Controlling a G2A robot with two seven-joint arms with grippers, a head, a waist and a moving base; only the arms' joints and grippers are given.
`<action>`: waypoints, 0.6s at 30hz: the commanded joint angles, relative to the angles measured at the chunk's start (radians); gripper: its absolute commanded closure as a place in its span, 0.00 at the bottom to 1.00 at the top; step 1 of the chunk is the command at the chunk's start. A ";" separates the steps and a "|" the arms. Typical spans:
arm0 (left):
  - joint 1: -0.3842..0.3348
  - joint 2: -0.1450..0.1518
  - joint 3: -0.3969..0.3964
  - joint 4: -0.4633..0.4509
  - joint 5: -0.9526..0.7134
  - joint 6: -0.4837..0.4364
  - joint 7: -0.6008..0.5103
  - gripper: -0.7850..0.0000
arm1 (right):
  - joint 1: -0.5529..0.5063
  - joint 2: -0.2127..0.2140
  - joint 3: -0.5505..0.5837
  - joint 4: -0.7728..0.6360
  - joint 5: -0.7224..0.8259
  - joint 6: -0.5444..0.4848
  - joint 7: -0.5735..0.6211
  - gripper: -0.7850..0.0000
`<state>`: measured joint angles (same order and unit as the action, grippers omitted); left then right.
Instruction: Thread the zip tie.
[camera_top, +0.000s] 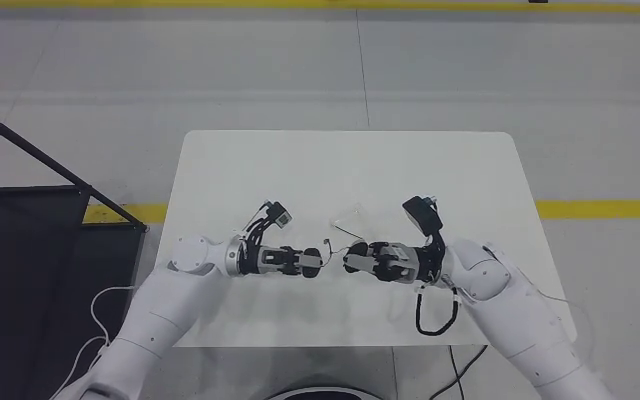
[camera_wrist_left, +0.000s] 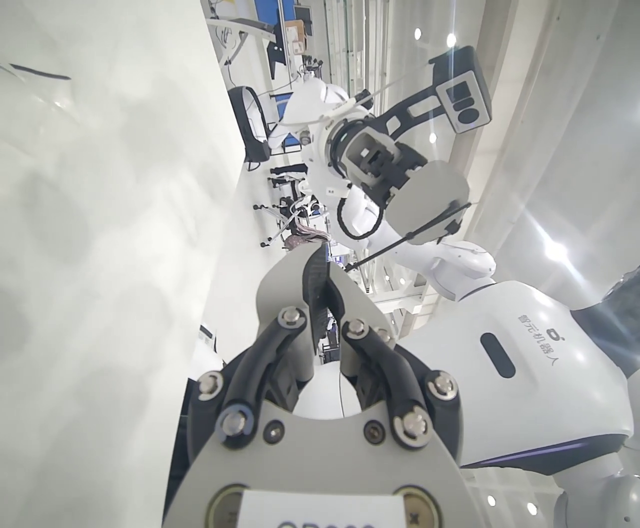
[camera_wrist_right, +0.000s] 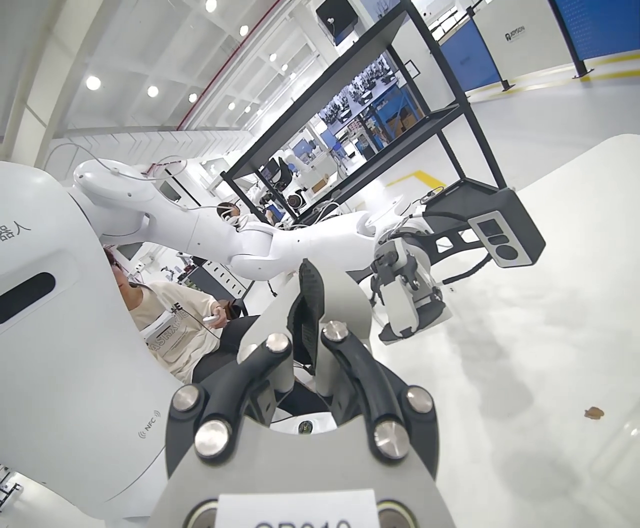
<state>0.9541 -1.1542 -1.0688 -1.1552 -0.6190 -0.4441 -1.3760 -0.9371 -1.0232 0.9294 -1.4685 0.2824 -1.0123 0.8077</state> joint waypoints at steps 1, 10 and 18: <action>0.002 0.002 -0.001 -0.002 0.003 0.000 0.000 1.00 | -0.012 -0.001 0.015 -0.010 0.001 0.000 0.000 1.00; 0.007 0.011 0.002 -0.008 0.025 -0.004 0.004 1.00 | -0.062 -0.009 0.076 -0.046 -0.001 0.000 0.000 1.00; 0.007 0.017 0.012 -0.012 0.044 -0.007 0.007 1.00 | -0.079 -0.015 0.091 -0.065 0.000 0.000 0.000 1.00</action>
<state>0.9616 -1.1381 -1.0580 -1.1668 -0.5755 -0.4509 -1.3692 -1.0152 -1.0379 1.0206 -1.5332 0.2824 -1.0123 0.8078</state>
